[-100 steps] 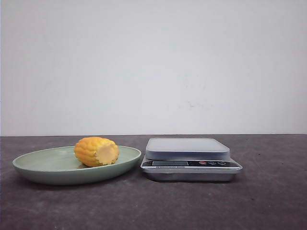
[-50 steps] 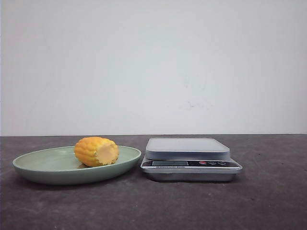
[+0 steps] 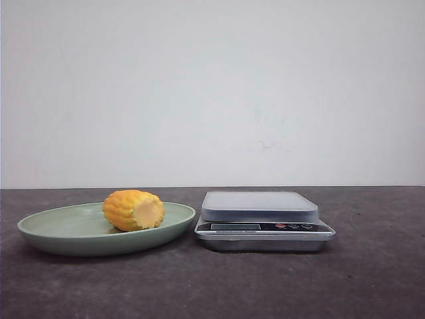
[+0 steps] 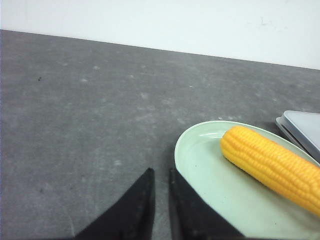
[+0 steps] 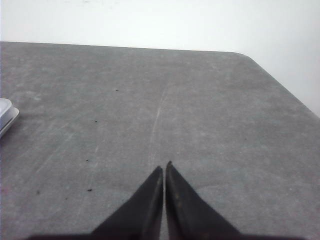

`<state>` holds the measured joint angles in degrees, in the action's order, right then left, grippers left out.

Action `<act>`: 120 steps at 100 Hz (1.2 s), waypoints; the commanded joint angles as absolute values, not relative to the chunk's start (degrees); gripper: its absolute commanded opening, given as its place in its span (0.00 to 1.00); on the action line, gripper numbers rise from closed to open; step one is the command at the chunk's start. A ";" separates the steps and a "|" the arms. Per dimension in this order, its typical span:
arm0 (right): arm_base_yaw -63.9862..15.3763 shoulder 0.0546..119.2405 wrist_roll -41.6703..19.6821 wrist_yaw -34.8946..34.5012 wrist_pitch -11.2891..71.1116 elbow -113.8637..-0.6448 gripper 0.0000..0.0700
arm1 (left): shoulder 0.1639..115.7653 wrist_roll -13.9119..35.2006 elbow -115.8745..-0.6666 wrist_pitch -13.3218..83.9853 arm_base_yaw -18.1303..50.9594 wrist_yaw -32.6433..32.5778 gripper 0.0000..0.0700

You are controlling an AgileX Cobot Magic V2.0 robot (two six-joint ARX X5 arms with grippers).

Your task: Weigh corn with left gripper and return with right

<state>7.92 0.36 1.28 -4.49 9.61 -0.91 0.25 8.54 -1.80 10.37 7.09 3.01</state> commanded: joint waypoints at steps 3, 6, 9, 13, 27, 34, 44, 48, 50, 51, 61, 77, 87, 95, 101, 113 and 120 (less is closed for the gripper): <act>8.01 0.23 1.52 -4.49 9.04 -0.75 0.00 | 0.16 8.64 -0.80 10.63 7.25 3.42 0.00; 8.01 0.23 1.52 -4.49 9.04 -0.75 0.00 | 0.16 8.64 -0.80 10.63 7.25 3.42 0.00; 8.01 0.23 1.52 -4.51 9.04 -0.75 0.00 | 0.16 8.64 -0.80 10.63 7.25 3.42 0.00; 8.01 0.23 1.52 -4.49 9.04 -0.75 0.00 | 0.16 8.64 -0.80 10.63 7.25 3.42 0.00; 8.01 0.23 1.54 -4.51 9.04 -0.75 0.00 | 0.16 8.62 -0.80 10.63 7.25 3.42 0.00; 8.01 0.23 1.52 -4.49 9.04 -0.75 0.00 | 0.16 8.62 -0.80 10.63 7.25 3.42 0.00; 8.01 0.23 1.52 -4.51 8.99 -0.75 0.00 | 0.16 8.67 -0.80 10.55 7.25 3.42 0.00; 8.01 0.23 1.48 -4.75 8.80 -0.75 0.00 | 0.16 8.67 -0.80 10.35 7.25 3.42 0.00; 8.01 0.23 1.39 -4.80 8.54 -0.75 0.00 | 0.16 8.67 -0.80 10.26 7.25 3.42 0.00; 8.01 0.23 1.26 -4.80 8.38 -0.75 0.00 | 0.16 8.67 -0.80 10.24 7.25 3.44 0.00; 8.01 0.23 -3.27 -6.72 4.45 -0.75 0.00 | 0.16 9.69 -1.15 10.28 7.25 3.70 0.00; 8.01 0.23 -10.96 -13.26 -1.96 -0.75 0.00 | 0.16 14.15 -1.30 11.20 7.25 3.75 0.00; 7.99 0.23 -14.13 -13.87 -4.49 -0.75 0.00 | 0.16 17.82 -1.41 11.14 7.25 4.78 0.00; 7.99 0.23 -19.03 -16.69 -7.07 -0.75 0.00 | 0.16 24.84 -2.26 11.11 7.25 7.11 0.00; 7.99 0.23 -21.21 -20.03 -9.32 -0.78 0.00 | 0.16 29.91 -3.25 11.09 7.25 10.02 0.00; 7.99 0.23 -26.65 -28.14 -13.56 -0.86 0.00 | 0.34 35.44 -6.22 11.60 7.25 18.94 0.01; 7.99 0.23 -33.85 -31.70 -14.50 -1.87 0.00 | 0.69 35.62 -9.63 15.09 7.25 24.34 0.01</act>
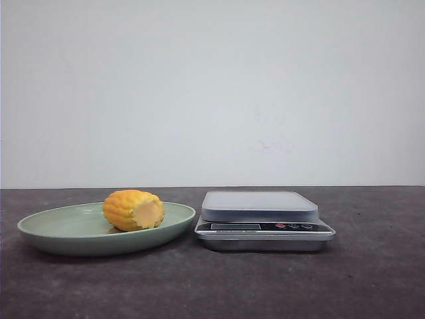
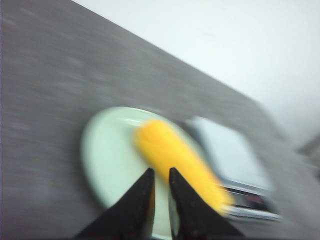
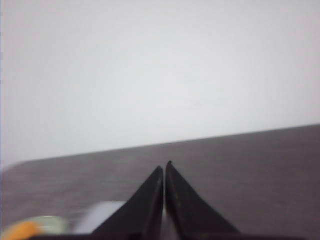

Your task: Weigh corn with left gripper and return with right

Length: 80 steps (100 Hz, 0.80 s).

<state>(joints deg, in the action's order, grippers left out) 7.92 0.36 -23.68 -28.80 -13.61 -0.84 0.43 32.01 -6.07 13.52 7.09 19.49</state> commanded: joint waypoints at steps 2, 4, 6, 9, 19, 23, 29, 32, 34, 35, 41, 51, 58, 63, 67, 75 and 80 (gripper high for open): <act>7.99 0.23 -35.59 -32.47 -14.28 -2.42 0.00 | 0.84 35.59 -10.98 16.75 7.25 25.28 0.01; 8.01 0.23 -36.88 -33.19 -13.82 -3.07 0.00 | 1.04 35.57 -12.45 18.57 7.25 25.76 0.01; 7.99 0.23 -37.63 -33.71 -13.17 -3.88 0.00 | 1.28 35.51 -14.00 20.51 7.25 25.87 0.01; 7.99 0.23 -37.78 -34.57 -11.97 -5.32 0.00 | 1.76 35.00 -16.53 23.46 7.25 25.87 0.01; 8.01 0.51 -34.89 -35.62 -5.82 -12.60 0.00 | 4.73 30.65 -25.28 30.11 7.25 25.71 0.01; 8.01 1.28 -32.34 -35.53 -2.92 -16.32 0.00 | 6.72 28.95 -28.80 31.40 7.25 25.67 0.01; 7.94 3.01 -28.97 -34.98 1.54 -22.15 0.00 | 10.57 26.44 -34.02 32.23 7.25 25.28 0.01; 7.86 4.19 -27.57 -34.04 4.03 -25.08 0.00 | 12.78 25.12 -36.60 32.23 7.25 25.02 0.01; 7.77 5.06 -26.68 -33.19 5.74 -27.03 0.00 | 14.28 24.23 -38.33 32.18 7.25 24.67 0.01; 7.70 5.50 -26.22 -32.77 6.66 -27.97 0.00 | 15.05 23.79 -39.20 32.14 7.25 24.40 0.01; 7.38 8.27 -23.62 -30.26 12.08 -33.61 0.00 | 19.90 20.45 -44.29 32.03 7.25 22.50 0.01; 6.81 13.26 -19.18 -26.76 19.35 -41.89 0.00 | 28.23 15.55 -52.53 32.21 7.25 20.73 0.01; 6.59 16.60 -15.38 -25.50 23.07 -46.98 0.00 | 33.78 14.94 -58.48 33.17 7.25 20.78 0.01; 6.37 18.59 -12.49 -23.99 25.21 -50.19 0.00 | 37.36 14.98 -62.72 34.39 7.25 20.84 0.01; 6.39 20.03 -9.76 -22.76 26.79 -52.56 0.00 | 39.99 15.00 -65.98 35.62 7.25 21.08 0.01; 6.39 22.48 -4.56 -19.16 29.34 -56.49 0.00 | 44.21 15.00 -71.79 38.68 7.27 22.44 0.01; 6.39 23.68 -2.11 -16.64 30.70 -58.63 0.00 | 46.17 14.98 -74.70 40.75 7.27 23.24 0.01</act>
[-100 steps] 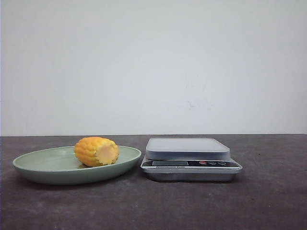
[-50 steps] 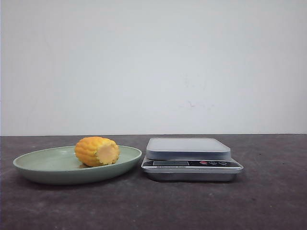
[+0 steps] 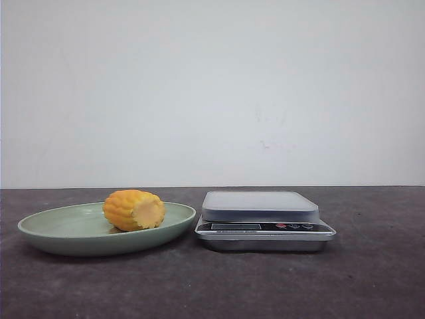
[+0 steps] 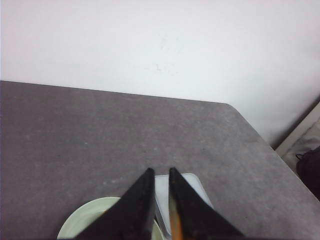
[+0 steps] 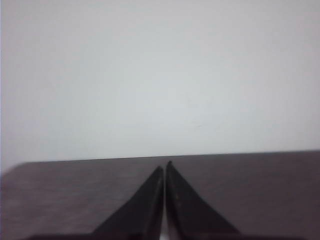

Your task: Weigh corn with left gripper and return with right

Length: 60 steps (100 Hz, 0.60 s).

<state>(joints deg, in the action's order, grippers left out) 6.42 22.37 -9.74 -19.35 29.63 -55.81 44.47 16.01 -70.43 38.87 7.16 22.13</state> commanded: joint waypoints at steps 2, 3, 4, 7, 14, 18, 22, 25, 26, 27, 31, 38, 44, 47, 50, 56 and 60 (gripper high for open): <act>6.39 24.05 -1.23 -15.77 31.22 -59.42 0.00 | 46.83 14.98 -75.68 41.63 7.27 23.31 0.01; 6.39 24.23 -0.75 -15.33 31.46 -59.79 0.00 | 47.09 14.96 -76.14 42.04 7.27 23.38 0.01; 6.39 24.38 -0.34 -14.96 31.66 -60.16 0.00 | 47.35 14.92 -76.55 42.50 7.27 23.44 0.01; 6.37 24.77 0.69 -14.35 31.94 -61.08 0.00 | 47.97 14.59 -77.52 43.55 7.27 23.46 0.01; 6.31 25.15 1.06 -14.83 31.83 -62.43 0.00 | 48.64 13.54 -78.41 44.97 7.27 23.46 0.01; 6.13 25.28 0.82 -15.31 31.70 -62.85 0.00 | 48.64 13.15 -78.41 45.54 7.27 23.51 0.01; 5.98 25.34 0.58 -15.97 31.70 -63.11 0.00 | 48.64 12.73 -78.41 46.26 7.27 23.64 0.01; 5.89 25.34 0.54 -17.08 31.70 -63.11 0.00 | 48.64 12.64 -78.41 46.81 7.27 23.64 0.01; 5.82 25.34 0.54 -17.52 31.70 -63.11 0.00 | 48.64 12.67 -78.41 46.96 7.27 23.64 0.02; 5.76 25.34 0.51 -17.98 31.70 -63.11 0.00 | 48.64 12.64 -78.41 47.11 7.27 23.64 0.03; 5.50 25.34 0.38 -19.59 31.68 -63.11 0.06 | 48.64 12.67 -78.41 47.70 7.27 23.66 0.10; 4.91 25.36 0.38 -21.34 31.29 -63.11 0.54 | 48.64 12.64 -78.41 48.62 7.27 23.66 0.34; 4.38 25.47 -0.03 -21.47 30.59 -63.11 0.99 | 48.77 12.69 -78.41 48.86 7.27 23.66 0.71; 4.19 25.67 -0.30 -21.52 30.24 -63.11 1.00 | 48.90 12.80 -78.41 48.90 7.27 23.66 0.90; 4.08 25.87 -0.73 -21.85 29.89 -63.11 1.00 | 49.08 13.15 -78.41 48.88 7.27 23.66 1.00; 3.84 26.20 -1.17 -22.57 29.45 -63.11 1.00 | 49.34 14.13 -78.41 48.86 7.27 23.66 1.00; 3.70 26.28 -1.28 -22.57 29.41 -63.11 1.00 | 49.54 15.16 -78.41 48.90 7.27 23.66 1.00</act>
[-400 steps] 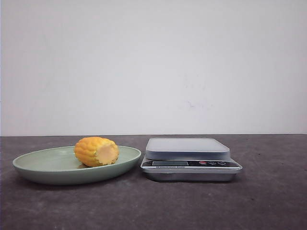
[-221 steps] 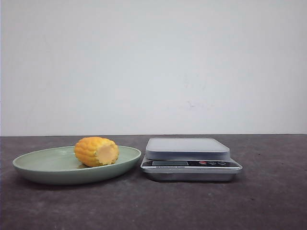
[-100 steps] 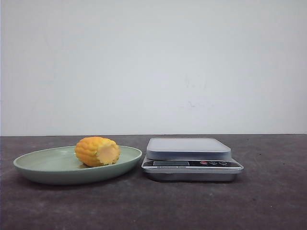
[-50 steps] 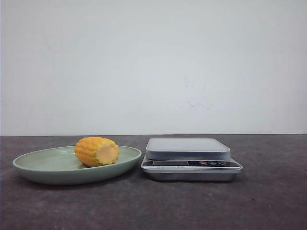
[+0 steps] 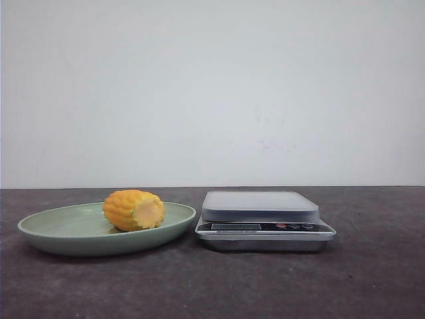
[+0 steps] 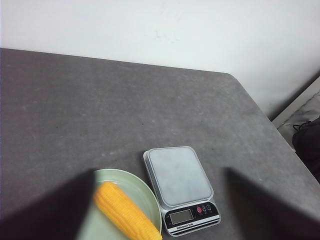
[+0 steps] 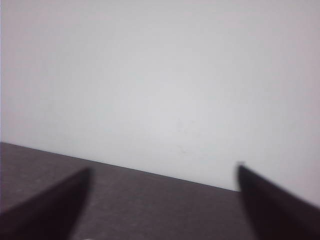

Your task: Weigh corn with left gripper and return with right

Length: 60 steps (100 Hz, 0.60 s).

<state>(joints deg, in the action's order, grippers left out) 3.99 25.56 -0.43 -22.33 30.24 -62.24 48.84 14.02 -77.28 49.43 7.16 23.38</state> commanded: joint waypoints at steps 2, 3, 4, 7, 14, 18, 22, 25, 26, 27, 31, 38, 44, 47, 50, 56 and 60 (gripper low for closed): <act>3.64 26.46 -1.30 -22.57 29.39 -63.11 1.00 | 49.65 15.77 -78.41 48.88 7.27 23.75 1.00; 3.60 26.55 -1.30 -22.55 29.36 -63.11 1.00 | 49.74 16.08 -78.41 48.88 7.27 23.84 1.00; 3.57 26.59 -1.34 -22.55 29.34 -63.11 1.00 | 49.82 16.36 -78.41 48.88 7.27 23.97 1.00; 3.55 26.70 -1.61 -22.52 29.32 -63.11 1.00 | 50.09 17.47 -78.41 48.88 7.27 24.47 1.00; 3.55 27.55 -3.49 -22.52 29.17 -63.11 1.00 | 51.05 19.92 -78.39 48.88 7.77 26.59 1.00; 3.55 28.23 -4.80 -22.55 29.17 -63.11 1.00 | 51.86 21.02 -78.39 48.95 8.34 28.08 1.00; 3.55 29.02 -5.96 -22.48 29.17 -63.11 1.00 | 52.69 21.98 -78.39 49.30 9.10 28.62 1.00; 3.55 29.63 -6.94 -22.41 29.17 -63.11 1.00 | 53.45 22.41 -78.39 49.74 9.89 28.56 1.00; 3.55 29.85 -7.29 -22.35 29.15 -63.11 1.00 | 53.74 22.48 -78.39 49.87 10.17 28.53 1.00; 3.55 30.06 -7.62 -22.30 29.15 -63.11 1.00 | 54.02 22.57 -78.39 50.00 10.46 28.51 1.00; 3.55 31.00 -9.13 -22.26 28.91 -63.11 1.00 | 55.22 22.59 -78.37 50.61 11.77 28.38 1.00; 3.55 32.60 -10.90 -22.41 28.75 -63.11 1.00 | 57.80 22.72 -78.37 51.86 14.41 27.92 1.00; 3.55 33.91 -11.86 -22.59 28.80 -63.11 1.00 | 60.23 22.70 -78.37 52.80 16.82 26.83 1.00; 3.53 34.39 -12.14 -22.87 28.86 -63.09 1.00 | 61.45 22.61 -78.37 53.15 18.00 25.98 1.00; 3.49 34.81 -12.25 -23.44 28.99 -63.09 1.00 | 62.70 22.57 -78.37 53.25 19.09 24.88 1.00; 3.46 35.40 -12.62 -25.23 29.21 -63.09 1.00 | 65.08 22.52 -78.37 53.21 21.10 22.50 1.00; 3.44 35.55 -12.75 -26.50 29.54 -63.09 1.00 | 66.72 22.26 -78.37 53.06 22.37 21.10 1.00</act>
<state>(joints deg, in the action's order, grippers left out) 3.64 35.44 -11.11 -24.77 29.65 -62.24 64.53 22.28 -77.30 53.60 20.80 23.11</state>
